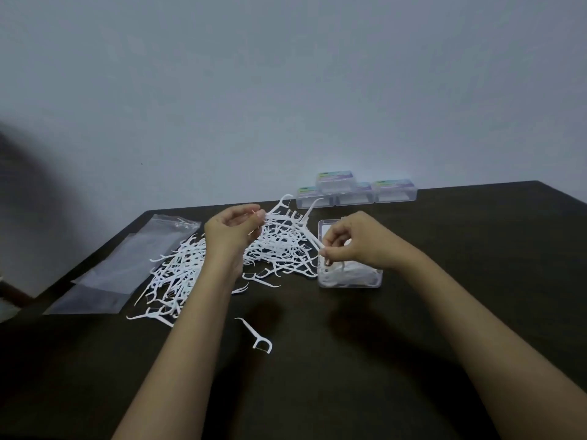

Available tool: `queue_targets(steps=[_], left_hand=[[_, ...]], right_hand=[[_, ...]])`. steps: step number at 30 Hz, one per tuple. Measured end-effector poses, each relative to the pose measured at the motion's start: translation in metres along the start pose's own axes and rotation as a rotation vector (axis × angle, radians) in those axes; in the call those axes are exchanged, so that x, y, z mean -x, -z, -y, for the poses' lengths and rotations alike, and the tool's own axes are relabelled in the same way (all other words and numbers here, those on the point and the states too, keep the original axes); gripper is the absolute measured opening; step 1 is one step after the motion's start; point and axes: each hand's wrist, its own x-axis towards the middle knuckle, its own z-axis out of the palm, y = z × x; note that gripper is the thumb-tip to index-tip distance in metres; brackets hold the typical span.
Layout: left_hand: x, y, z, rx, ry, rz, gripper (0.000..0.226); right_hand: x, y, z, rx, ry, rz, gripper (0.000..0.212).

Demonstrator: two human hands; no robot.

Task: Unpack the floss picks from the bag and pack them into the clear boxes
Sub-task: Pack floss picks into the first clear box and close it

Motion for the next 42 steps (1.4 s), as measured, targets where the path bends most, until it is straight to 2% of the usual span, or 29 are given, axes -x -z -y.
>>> queue_targets(steps=[6,16,18,31,33,36,37,39,42], left_hand=[[-0.012,-0.022,0.016,0.152,0.126,0.092,0.013],[-0.024,-0.039,0.038,0.302,0.245,0.189,0.014],[-0.022,-0.041,0.041,0.312,0.255,0.2,0.014],[-0.01,-0.055,0.053,0.301,0.207,0.23,0.014],[-0.009,-0.057,0.055,0.294,0.205,0.232,0.015],[-0.008,-0.058,0.054,0.301,0.197,0.248,0.014],[-0.008,-0.059,0.054,0.303,0.195,0.256,0.014],[-0.006,-0.061,0.054,0.302,0.194,0.27,0.012],[-0.003,-0.065,0.054,0.294,0.187,0.299,0.011]], right_hand=[[0.006,0.029,-0.008,-0.019,-0.091,-0.027,0.007],[0.003,0.035,-0.028,0.221,-0.239,0.002,0.001],[0.004,0.035,-0.028,0.24,-0.234,-0.012,0.008],[-0.002,0.037,-0.035,0.081,-0.243,-0.36,0.019],[0.001,0.042,-0.036,0.162,-0.292,-0.31,0.014],[0.007,0.049,-0.036,0.42,-0.432,-0.075,0.007],[0.009,0.05,-0.035,0.488,-0.496,0.005,0.013],[0.012,0.051,-0.033,0.533,-0.616,0.134,0.02],[0.013,0.048,-0.031,0.564,-0.666,0.223,0.017]])
